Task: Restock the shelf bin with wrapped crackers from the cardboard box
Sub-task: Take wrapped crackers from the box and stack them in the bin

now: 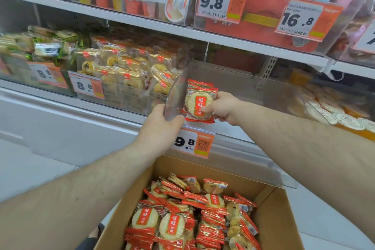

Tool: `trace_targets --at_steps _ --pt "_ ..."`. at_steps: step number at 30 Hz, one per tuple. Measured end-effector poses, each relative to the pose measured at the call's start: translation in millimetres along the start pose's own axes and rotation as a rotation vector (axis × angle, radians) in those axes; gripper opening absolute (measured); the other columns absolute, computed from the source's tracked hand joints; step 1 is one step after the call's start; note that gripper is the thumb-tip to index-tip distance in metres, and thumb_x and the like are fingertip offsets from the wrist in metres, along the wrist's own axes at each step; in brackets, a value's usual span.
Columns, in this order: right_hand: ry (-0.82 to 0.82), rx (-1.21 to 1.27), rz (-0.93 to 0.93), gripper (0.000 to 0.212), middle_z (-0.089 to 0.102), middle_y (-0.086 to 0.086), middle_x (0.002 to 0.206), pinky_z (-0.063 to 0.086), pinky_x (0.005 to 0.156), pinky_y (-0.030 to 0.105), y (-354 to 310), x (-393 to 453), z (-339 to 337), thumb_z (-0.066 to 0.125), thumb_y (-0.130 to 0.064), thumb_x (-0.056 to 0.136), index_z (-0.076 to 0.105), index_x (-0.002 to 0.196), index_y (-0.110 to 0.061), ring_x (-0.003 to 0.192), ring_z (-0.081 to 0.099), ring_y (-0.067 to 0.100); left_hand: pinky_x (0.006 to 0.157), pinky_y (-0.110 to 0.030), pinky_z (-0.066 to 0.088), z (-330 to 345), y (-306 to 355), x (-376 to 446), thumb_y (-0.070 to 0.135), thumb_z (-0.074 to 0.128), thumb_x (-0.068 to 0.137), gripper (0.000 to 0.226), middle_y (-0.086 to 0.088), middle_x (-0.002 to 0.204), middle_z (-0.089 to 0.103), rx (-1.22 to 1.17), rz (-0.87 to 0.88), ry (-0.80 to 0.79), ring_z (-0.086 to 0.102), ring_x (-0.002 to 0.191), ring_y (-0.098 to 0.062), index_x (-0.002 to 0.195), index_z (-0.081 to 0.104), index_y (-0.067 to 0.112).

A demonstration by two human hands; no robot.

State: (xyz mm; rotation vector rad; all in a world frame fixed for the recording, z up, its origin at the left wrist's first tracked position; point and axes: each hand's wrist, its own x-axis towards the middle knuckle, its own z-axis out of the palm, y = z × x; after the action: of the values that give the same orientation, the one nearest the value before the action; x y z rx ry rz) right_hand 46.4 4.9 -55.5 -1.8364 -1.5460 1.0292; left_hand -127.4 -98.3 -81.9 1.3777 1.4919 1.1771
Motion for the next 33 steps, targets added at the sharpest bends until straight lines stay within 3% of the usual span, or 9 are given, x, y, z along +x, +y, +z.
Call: trace_targets --at_steps 3,6,8,12,17,20,28,31,33 --pt "0.094 -0.078 -0.028 0.017 0.069 0.009 0.093 0.056 0.065 0.034 2 20 10 0.073 -0.014 0.086 0.06 0.096 -0.014 0.075 0.066 0.023 0.086 -0.042 0.054 0 -1 1 0.03 0.057 0.091 0.018 0.009 0.097 0.063 0.001 0.005 -0.01 0.065 0.092 -0.017 0.099 0.044 0.039" --pt "0.135 -0.216 0.018 0.018 0.073 0.016 0.086 0.06 0.08 0.044 2 28 19 0.063 -0.021 0.093 0.059 0.098 -0.004 0.084 0.074 0.028 0.083 -0.035 0.053 0 -1 3 0.028 0.057 0.092 0.017 0.014 0.096 0.06 -0.003 0.021 -0.002 0.061 0.091 -0.009 0.1 0.046 0.037" --pt "0.117 -0.246 0.03 0.019 0.073 0.016 0.087 0.06 0.081 0.043 1 30 25 0.058 -0.02 0.095 0.06 0.1 -0.002 0.085 0.074 0.028 0.08 -0.031 0.052 -1 -2 3 0.027 0.057 0.092 0.017 0.013 0.096 0.061 -0.001 0.027 0.005 0.06 0.09 -0.007 0.105 0.048 0.033" --pt "0.081 -0.396 -0.005 0.026 0.074 0.013 0.085 0.06 0.079 0.037 0 31 27 0.058 -0.03 0.096 0.06 0.094 -0.004 0.082 0.074 0.025 0.084 -0.044 0.055 -2 -1 4 0.029 0.059 0.09 0.013 0.007 0.097 0.065 0.002 -0.001 -0.005 0.064 0.09 -0.014 0.093 0.049 0.036" --pt "0.03 -0.402 0.003 0.031 0.07 0.009 0.089 0.059 0.066 0.032 3 34 24 0.063 -0.034 0.093 0.058 0.106 -0.007 0.071 0.07 0.021 0.081 -0.038 0.054 0 1 2 0.028 0.057 0.092 0.013 0.007 0.099 0.063 0.014 0.01 0.004 0.062 0.09 -0.013 0.1 0.049 0.033" --pt "-0.015 -0.364 0.024 0.038 0.07 0.009 0.096 0.059 0.071 0.034 4 34 23 0.066 -0.037 0.091 0.057 0.113 -0.007 0.072 0.07 0.021 0.073 -0.029 0.051 0 1 2 0.028 0.058 0.092 0.015 0.007 0.098 0.061 0.042 0.023 0.01 0.06 0.089 -0.01 0.104 0.048 0.031" --pt "-0.053 -0.227 0.081 0.037 0.056 0.004 0.116 0.06 0.078 0.035 2 25 12 0.066 -0.038 0.092 0.054 0.116 -0.012 0.074 0.069 0.021 0.076 -0.03 0.052 -2 3 1 0.037 0.059 0.089 0.03 0.009 0.103 0.061 0.007 0.003 -0.01 0.06 0.092 -0.007 0.116 0.048 0.029" --pt "-0.008 -0.288 0.08 0.037 0.053 0.005 0.11 0.06 0.076 0.034 -2 13 4 0.065 -0.04 0.092 0.047 0.107 -0.011 0.078 0.07 0.02 0.1 -0.041 0.045 -3 1 2 0.044 0.067 0.079 0.061 0.009 0.123 0.046 0.15 0.161 0.127 0.05 0.117 -0.014 0.131 0.044 0.022" --pt "0.046 -0.398 0.076 0.041 0.061 0.006 0.102 0.06 0.07 0.034 -4 1 -2 0.064 -0.044 0.091 0.048 0.099 -0.007 0.077 0.071 0.022 0.102 -0.042 0.038 -4 5 -5 0.04 0.065 0.081 0.057 0.012 0.117 0.035 0.282 0.387 0.237 0.042 0.118 -0.013 0.13 0.044 0.019"
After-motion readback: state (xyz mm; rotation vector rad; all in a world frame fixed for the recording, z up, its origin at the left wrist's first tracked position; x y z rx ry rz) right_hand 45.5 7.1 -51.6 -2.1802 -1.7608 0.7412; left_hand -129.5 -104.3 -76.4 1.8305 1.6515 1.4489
